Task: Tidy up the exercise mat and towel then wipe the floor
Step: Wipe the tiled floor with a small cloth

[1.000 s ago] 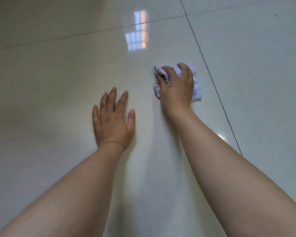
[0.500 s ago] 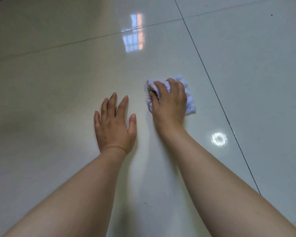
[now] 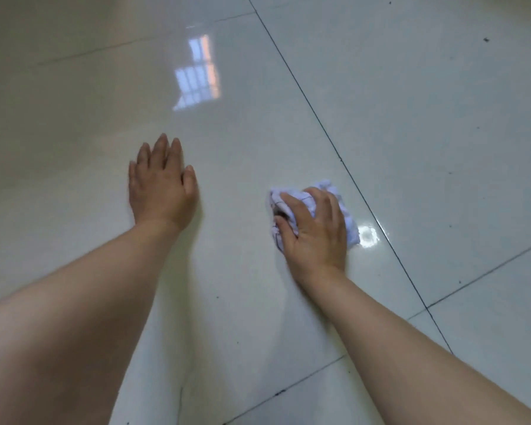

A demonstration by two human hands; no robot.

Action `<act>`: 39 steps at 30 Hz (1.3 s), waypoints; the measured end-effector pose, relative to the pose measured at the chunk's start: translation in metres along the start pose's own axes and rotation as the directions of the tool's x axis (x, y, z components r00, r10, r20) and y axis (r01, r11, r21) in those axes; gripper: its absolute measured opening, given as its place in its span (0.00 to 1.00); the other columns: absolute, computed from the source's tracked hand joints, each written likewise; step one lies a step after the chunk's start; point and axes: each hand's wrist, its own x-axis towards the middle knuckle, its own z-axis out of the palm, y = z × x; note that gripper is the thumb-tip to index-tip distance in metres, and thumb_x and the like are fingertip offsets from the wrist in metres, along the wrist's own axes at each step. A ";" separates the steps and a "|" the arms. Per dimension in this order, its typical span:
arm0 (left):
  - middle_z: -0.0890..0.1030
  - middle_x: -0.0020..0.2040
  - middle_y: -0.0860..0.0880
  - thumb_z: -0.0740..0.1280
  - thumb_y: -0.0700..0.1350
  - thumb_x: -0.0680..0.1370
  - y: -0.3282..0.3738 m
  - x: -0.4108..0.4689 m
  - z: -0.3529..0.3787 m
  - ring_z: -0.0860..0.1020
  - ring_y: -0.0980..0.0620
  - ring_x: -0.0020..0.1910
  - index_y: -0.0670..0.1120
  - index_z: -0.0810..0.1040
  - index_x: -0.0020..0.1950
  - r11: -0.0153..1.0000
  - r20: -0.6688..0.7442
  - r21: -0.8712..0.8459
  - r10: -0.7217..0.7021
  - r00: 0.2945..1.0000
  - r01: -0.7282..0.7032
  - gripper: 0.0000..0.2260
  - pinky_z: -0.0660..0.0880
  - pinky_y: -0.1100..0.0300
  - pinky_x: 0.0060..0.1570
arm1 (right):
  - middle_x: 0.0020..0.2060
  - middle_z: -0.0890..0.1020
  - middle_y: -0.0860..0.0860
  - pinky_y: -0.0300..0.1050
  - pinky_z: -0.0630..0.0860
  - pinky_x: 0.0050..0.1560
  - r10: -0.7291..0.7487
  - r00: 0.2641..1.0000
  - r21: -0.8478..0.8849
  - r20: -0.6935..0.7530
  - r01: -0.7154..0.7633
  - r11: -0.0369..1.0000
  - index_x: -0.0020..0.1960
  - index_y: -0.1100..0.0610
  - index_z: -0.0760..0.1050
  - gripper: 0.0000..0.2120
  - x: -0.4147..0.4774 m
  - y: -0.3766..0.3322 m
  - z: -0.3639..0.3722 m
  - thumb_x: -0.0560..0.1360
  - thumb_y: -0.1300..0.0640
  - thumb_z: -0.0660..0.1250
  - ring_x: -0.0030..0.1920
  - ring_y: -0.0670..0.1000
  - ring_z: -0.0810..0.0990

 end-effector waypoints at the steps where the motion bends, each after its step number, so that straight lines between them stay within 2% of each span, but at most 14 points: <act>1: 0.55 0.77 0.48 0.54 0.49 0.80 0.009 -0.010 -0.001 0.53 0.46 0.75 0.50 0.59 0.74 0.998 0.000 -0.011 0.056 0.998 -0.056 0.22 0.47 0.46 0.73 | 0.58 0.76 0.53 0.52 0.65 0.60 0.010 1.000 0.012 0.006 -0.010 1.000 0.56 0.47 0.78 0.17 0.001 0.000 0.000 0.72 0.45 0.59 0.61 0.58 0.72; 3: 0.57 0.76 0.49 0.53 0.49 0.80 0.042 -0.057 0.005 0.55 0.47 0.75 0.51 0.61 0.74 0.989 -0.012 -0.107 0.105 0.994 -0.105 0.21 0.48 0.47 0.72 | 0.59 0.76 0.52 0.51 0.64 0.61 0.035 0.999 0.005 0.022 -0.035 0.999 0.56 0.46 0.78 0.18 -0.001 0.002 0.001 0.71 0.44 0.58 0.62 0.57 0.71; 5: 0.58 0.76 0.49 0.49 0.51 0.78 0.072 -0.115 0.017 0.55 0.48 0.75 0.51 0.61 0.74 0.984 0.021 -0.175 0.023 1.000 -0.019 0.23 0.50 0.46 0.71 | 0.60 0.75 0.52 0.49 0.62 0.61 0.040 0.998 0.032 0.041 -0.041 0.999 0.56 0.46 0.78 0.19 -0.001 -0.002 -0.003 0.71 0.43 0.57 0.63 0.56 0.70; 7: 0.56 0.77 0.49 0.45 0.54 0.77 0.087 -0.151 0.029 0.53 0.47 0.76 0.51 0.59 0.75 0.994 0.050 -0.103 -0.038 0.998 0.043 0.26 0.49 0.45 0.71 | 0.62 0.74 0.52 0.50 0.63 0.62 -0.020 0.996 0.067 0.090 0.014 0.998 0.57 0.46 0.77 0.17 -0.003 0.002 -0.011 0.72 0.44 0.59 0.64 0.55 0.69; 10: 0.50 0.78 0.51 0.48 0.55 0.80 0.087 -0.147 0.038 0.47 0.49 0.76 0.53 0.54 0.76 0.997 0.094 -0.030 -0.064 0.993 0.067 0.24 0.43 0.47 0.72 | 0.64 0.72 0.52 0.52 0.65 0.63 -0.079 0.987 0.066 0.139 0.070 0.995 0.59 0.46 0.77 0.15 -0.009 0.027 -0.026 0.73 0.47 0.64 0.66 0.55 0.67; 14: 0.48 0.78 0.52 0.50 0.55 0.80 0.090 -0.148 0.038 0.45 0.50 0.76 0.53 0.52 0.76 0.997 0.079 -0.025 -0.066 0.995 0.068 0.24 0.41 0.48 0.72 | 0.65 0.71 0.51 0.53 0.66 0.61 0.112 0.992 0.003 0.062 -0.113 0.994 0.61 0.44 0.74 0.17 -0.062 0.051 -0.054 0.74 0.44 0.61 0.67 0.54 0.66; 17: 0.49 0.78 0.51 0.51 0.54 0.80 0.089 -0.149 0.036 0.45 0.49 0.76 0.53 0.53 0.76 0.997 0.077 -0.022 -0.075 0.994 0.077 0.24 0.42 0.47 0.72 | 0.67 0.69 0.51 0.55 0.63 0.63 0.162 0.985 -0.061 0.054 -0.159 0.985 0.62 0.43 0.73 0.17 -0.082 0.058 -0.063 0.74 0.43 0.62 0.69 0.54 0.63; 20: 0.49 0.78 0.51 0.51 0.54 0.80 0.090 -0.148 0.038 0.46 0.48 0.76 0.53 0.53 0.76 0.997 0.062 -0.007 -0.074 0.995 0.075 0.24 0.43 0.47 0.72 | 0.64 0.73 0.50 0.55 0.56 0.62 -0.015 1.000 -0.108 0.020 0.017 0.994 0.58 0.42 0.75 0.16 -0.066 0.065 -0.062 0.72 0.43 0.62 0.64 0.54 0.67; 23: 0.50 0.78 0.51 0.51 0.53 0.80 0.090 -0.147 0.038 0.46 0.48 0.76 0.52 0.53 0.76 0.998 0.059 0.000 -0.066 0.996 0.066 0.24 0.43 0.46 0.73 | 0.57 0.77 0.51 0.53 0.59 0.59 -0.139 0.989 -0.002 0.042 0.139 0.990 0.57 0.45 0.78 0.15 -0.053 0.078 -0.060 0.72 0.47 0.60 0.56 0.53 0.74; 28: 0.50 0.78 0.50 0.52 0.53 0.80 0.089 -0.147 0.038 0.47 0.48 0.76 0.52 0.54 0.76 0.998 0.033 0.006 -0.058 0.998 0.058 0.24 0.44 0.46 0.73 | 0.53 0.79 0.53 0.55 0.65 0.61 0.106 0.983 -0.023 -0.150 -0.110 0.994 0.55 0.51 0.79 0.15 -0.049 0.132 -0.085 0.73 0.49 0.61 0.53 0.58 0.76; 31: 0.51 0.78 0.50 0.51 0.53 0.80 0.091 -0.147 0.038 0.48 0.47 0.76 0.51 0.54 0.76 0.999 0.034 0.008 -0.043 0.998 0.043 0.24 0.44 0.46 0.73 | 0.54 0.78 0.52 0.50 0.61 0.62 0.118 0.984 -0.013 -0.131 -0.121 0.993 0.57 0.51 0.79 0.14 -0.081 0.153 -0.101 0.74 0.50 0.62 0.54 0.56 0.75; 34: 0.52 0.77 0.48 0.51 0.52 0.80 0.092 -0.149 0.038 0.49 0.45 0.76 0.50 0.55 0.76 0.999 0.030 0.024 -0.039 0.999 0.039 0.23 0.45 0.44 0.72 | 0.56 0.77 0.52 0.52 0.66 0.60 0.110 0.991 0.044 -0.070 -0.107 0.993 0.59 0.50 0.78 0.15 -0.137 0.137 -0.106 0.74 0.48 0.62 0.57 0.54 0.73; 36: 0.53 0.77 0.48 0.51 0.51 0.80 0.094 -0.151 0.034 0.49 0.45 0.76 0.48 0.55 0.75 0.998 0.035 0.049 -0.032 0.999 0.030 0.23 0.45 0.41 0.72 | 0.58 0.76 0.51 0.51 0.64 0.61 0.074 0.997 0.071 -0.003 -0.074 0.995 0.59 0.49 0.77 0.16 -0.157 0.124 -0.105 0.74 0.46 0.62 0.58 0.54 0.71; 39: 0.54 0.77 0.49 0.50 0.51 0.80 0.112 -0.168 0.031 0.49 0.47 0.76 0.50 0.57 0.75 0.984 0.073 0.101 0.138 0.988 -0.145 0.22 0.43 0.40 0.71 | 0.59 0.76 0.51 0.48 0.63 0.60 0.063 0.998 0.069 0.031 -0.065 0.995 0.58 0.48 0.77 0.15 -0.155 0.122 -0.105 0.74 0.46 0.62 0.58 0.54 0.71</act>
